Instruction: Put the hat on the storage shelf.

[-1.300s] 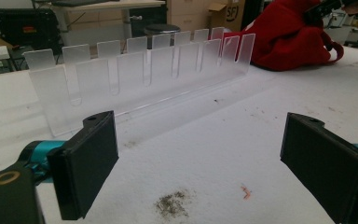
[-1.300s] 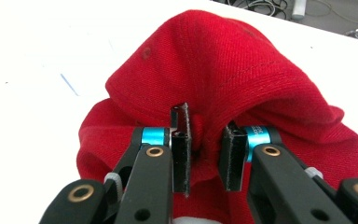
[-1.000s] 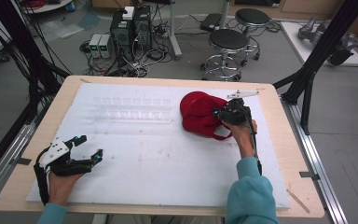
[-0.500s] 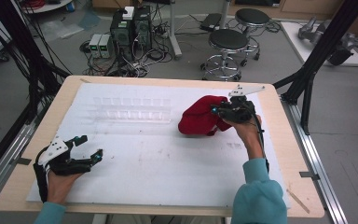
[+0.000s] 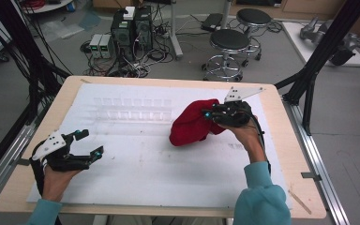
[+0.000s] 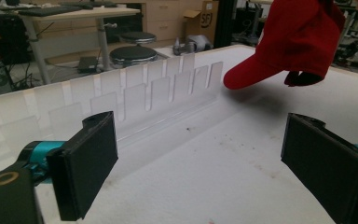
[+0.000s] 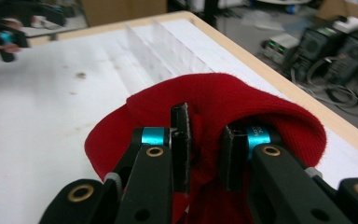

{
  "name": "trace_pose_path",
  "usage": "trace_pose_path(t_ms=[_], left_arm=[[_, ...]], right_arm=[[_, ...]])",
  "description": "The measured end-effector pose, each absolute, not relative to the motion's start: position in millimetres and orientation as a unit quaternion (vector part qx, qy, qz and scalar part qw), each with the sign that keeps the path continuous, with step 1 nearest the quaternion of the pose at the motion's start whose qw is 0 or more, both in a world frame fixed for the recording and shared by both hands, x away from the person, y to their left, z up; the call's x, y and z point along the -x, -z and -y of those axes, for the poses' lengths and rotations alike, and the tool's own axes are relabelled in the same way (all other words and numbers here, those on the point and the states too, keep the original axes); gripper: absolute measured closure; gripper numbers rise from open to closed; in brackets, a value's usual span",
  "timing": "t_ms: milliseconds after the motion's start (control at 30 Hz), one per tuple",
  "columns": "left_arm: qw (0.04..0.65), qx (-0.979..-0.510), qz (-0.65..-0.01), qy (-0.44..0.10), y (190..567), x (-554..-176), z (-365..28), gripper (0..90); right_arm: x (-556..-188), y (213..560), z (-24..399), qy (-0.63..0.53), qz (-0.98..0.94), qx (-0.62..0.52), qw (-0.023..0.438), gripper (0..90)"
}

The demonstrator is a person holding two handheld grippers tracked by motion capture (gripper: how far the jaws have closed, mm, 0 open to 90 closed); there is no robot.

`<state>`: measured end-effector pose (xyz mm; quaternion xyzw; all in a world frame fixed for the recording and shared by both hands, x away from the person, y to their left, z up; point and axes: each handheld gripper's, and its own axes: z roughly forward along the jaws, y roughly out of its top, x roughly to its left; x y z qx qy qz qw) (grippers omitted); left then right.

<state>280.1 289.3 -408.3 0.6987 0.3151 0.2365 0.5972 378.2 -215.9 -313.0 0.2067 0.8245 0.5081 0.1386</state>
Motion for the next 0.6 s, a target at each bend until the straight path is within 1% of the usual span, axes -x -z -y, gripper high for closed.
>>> trace_pose_path(t_ms=[233,267,367,467,600], left_arm=[[0.615,-0.699,-0.295,-0.216,393.8,-283.6,-285.3,10.6],[0.616,-0.701,-0.29,-0.213,390.3,-284.9,-285.0,10.6],[0.617,-0.714,-0.265,-0.199,375.0,-290.6,-282.0,9.5],[0.617,-0.72,-0.253,-0.193,368.2,-293.1,-279.3,7.5],[0.622,-0.73,-0.229,-0.165,355.8,-298.7,-269.6,7.3]], right_arm=[[-374.5,305.7,203.1,-0.514,-0.834,-0.16,0.12,77.8],[-374.5,305.7,203.1,-0.514,-0.834,-0.16,0.12,77.8],[-372.7,305.3,197.0,-0.525,-0.834,-0.137,0.098,77.8],[-371.8,305.5,192.9,-0.527,-0.836,-0.123,0.091,77.8],[-370.0,305.0,188.2,-0.531,-0.837,-0.11,0.076,77.8]])
